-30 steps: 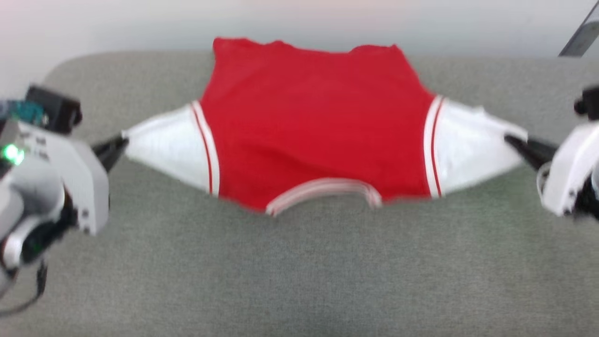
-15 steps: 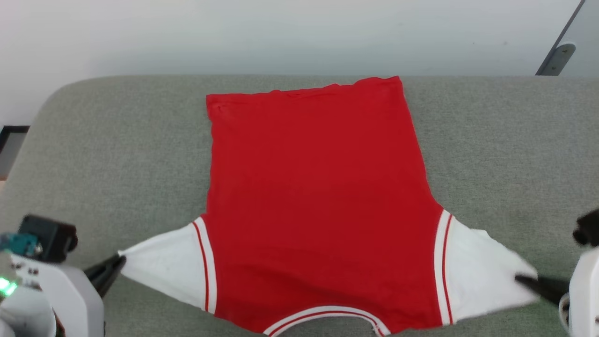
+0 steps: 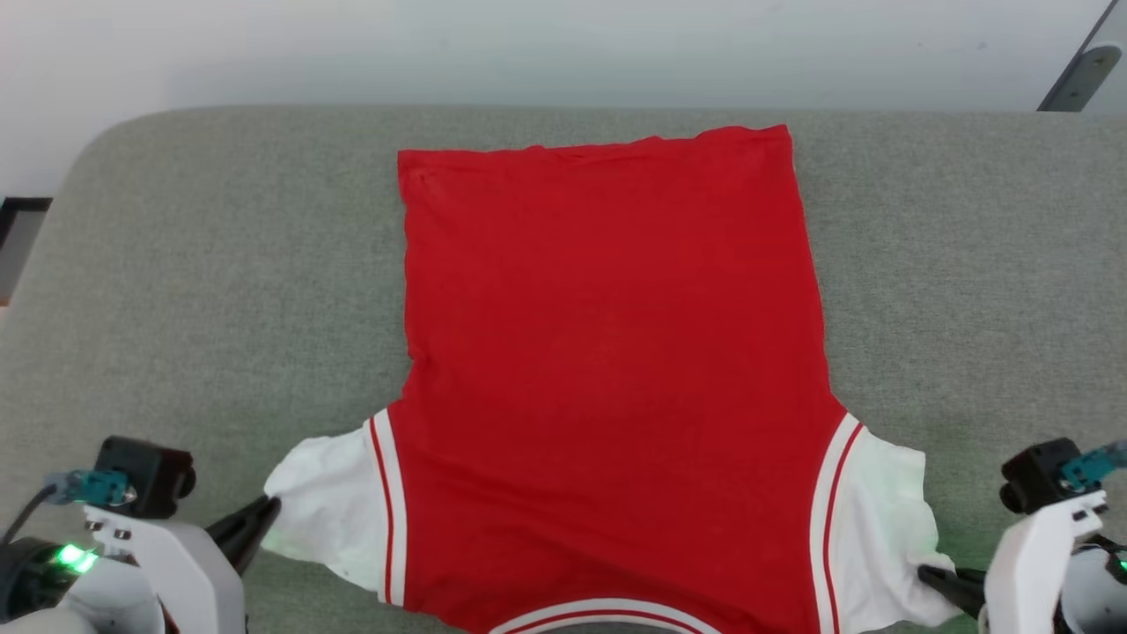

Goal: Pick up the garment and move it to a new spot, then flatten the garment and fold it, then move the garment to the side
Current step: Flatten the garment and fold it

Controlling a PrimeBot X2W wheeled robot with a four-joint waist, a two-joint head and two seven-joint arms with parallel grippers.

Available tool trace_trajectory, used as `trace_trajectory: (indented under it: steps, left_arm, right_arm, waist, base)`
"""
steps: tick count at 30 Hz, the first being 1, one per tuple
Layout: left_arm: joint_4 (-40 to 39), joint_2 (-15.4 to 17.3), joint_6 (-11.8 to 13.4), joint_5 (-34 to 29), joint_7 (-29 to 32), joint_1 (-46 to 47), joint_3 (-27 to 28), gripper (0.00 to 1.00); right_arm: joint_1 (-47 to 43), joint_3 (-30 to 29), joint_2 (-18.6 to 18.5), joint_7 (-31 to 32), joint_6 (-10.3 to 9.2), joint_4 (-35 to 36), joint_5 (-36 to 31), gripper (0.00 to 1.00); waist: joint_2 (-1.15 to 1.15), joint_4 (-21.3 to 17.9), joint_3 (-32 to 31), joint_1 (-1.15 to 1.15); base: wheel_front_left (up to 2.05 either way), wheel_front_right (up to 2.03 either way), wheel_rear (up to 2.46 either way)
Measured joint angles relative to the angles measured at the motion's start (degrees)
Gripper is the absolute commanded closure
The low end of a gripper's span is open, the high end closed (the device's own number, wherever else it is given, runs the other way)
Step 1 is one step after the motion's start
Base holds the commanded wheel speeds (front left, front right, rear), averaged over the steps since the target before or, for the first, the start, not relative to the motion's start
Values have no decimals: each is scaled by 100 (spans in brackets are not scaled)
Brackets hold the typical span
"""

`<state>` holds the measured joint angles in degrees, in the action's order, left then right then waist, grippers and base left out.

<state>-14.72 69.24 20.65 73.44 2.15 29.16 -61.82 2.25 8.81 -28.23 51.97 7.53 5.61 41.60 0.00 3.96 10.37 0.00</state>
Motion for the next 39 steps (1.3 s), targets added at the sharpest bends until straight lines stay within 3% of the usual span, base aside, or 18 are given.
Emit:
trace_trajectory:
  steps: [1, 2, 3, 8, 16, 21, 26, 31, 39]
  left_arm:
    - [57, -48, -7, -1, -21, 0, -3, 100]
    - [107, -102, -26, 0, -45, 0, -4, 100]
    - [149, -155, -46, -2, -69, 1, -9, 100]
    - [267, -328, -99, -55, -178, 2, -30, 100]
    - [259, -498, -104, -122, -376, -3, -22, 100]
    - [237, -649, -105, -252, -420, 95, -7, 100]
    - [279, -927, -192, -415, -399, 321, -11, 100]
    - [408, -1285, -356, -597, -366, 602, -45, 100]
    - [694, -1833, -683, -808, -308, 983, -140, 100]
  right_arm:
    - [59, 1, 75, -2, 0, -92, -71, 88]
    - [104, 11, 152, -24, 0, -178, -185, 54]
    - [138, 42, 200, -20, 0, -255, -293, 0]
    - [235, -48, 339, 277, 0, -261, -341, 0]
    - [581, -886, 414, 1003, 0, 834, -43, 0]
    - [1552, -1190, 545, 658, 0, 1080, -559, 0]
    - [2716, -912, 614, -370, 0, 180, -1190, 0]
    - [3881, -513, 353, -1221, 0, -1251, -1508, 0]
    - [5305, -266, 103, -1853, 0, -3229, -1713, 0]
  waist:
    - [0, 4, 18, 0]
    - [0, 6, 34, 0]
    - [0, 8, 46, 0]
    - [0, 56, 70, 0]
    - [0, 173, 184, 0]
    - [0, 268, 387, 0]
    - [0, 427, 648, 0]
    - [0, 673, 919, 0]
    - [0, 1122, 1310, 0]
  base:
    - [0, 0, 0]
    - [0, 0, 0]
    - [0, 0, 0]
    - [0, 0, 0]
    - [0, 0, 0]
    - [0, 0, 0]
    - [0, 0, 0]
    - [0, 0, 0]
    - [0, 0, 0]
